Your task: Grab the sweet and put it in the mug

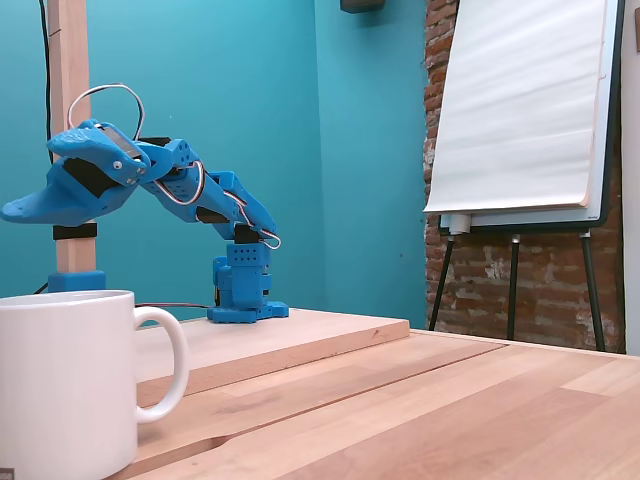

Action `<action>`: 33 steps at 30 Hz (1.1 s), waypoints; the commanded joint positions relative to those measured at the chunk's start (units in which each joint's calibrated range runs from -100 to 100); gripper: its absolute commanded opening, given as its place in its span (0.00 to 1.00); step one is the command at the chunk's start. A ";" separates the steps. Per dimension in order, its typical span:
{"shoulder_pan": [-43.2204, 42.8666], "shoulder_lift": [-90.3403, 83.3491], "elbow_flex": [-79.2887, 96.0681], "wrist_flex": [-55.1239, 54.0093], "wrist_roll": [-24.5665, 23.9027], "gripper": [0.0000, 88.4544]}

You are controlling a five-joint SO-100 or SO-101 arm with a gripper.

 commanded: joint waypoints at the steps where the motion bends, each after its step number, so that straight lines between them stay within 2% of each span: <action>1: -0.20 -2.88 -4.12 -1.06 -0.15 0.22; 6: 0.31 -2.88 -10.36 -0.57 -0.49 0.00; 14: -0.06 -2.96 -21.43 12.25 -3.22 0.00; 23: -0.20 -10.62 -21.43 29.83 -3.42 0.00; 33: -1.58 -14.49 -20.80 35.23 -3.47 0.00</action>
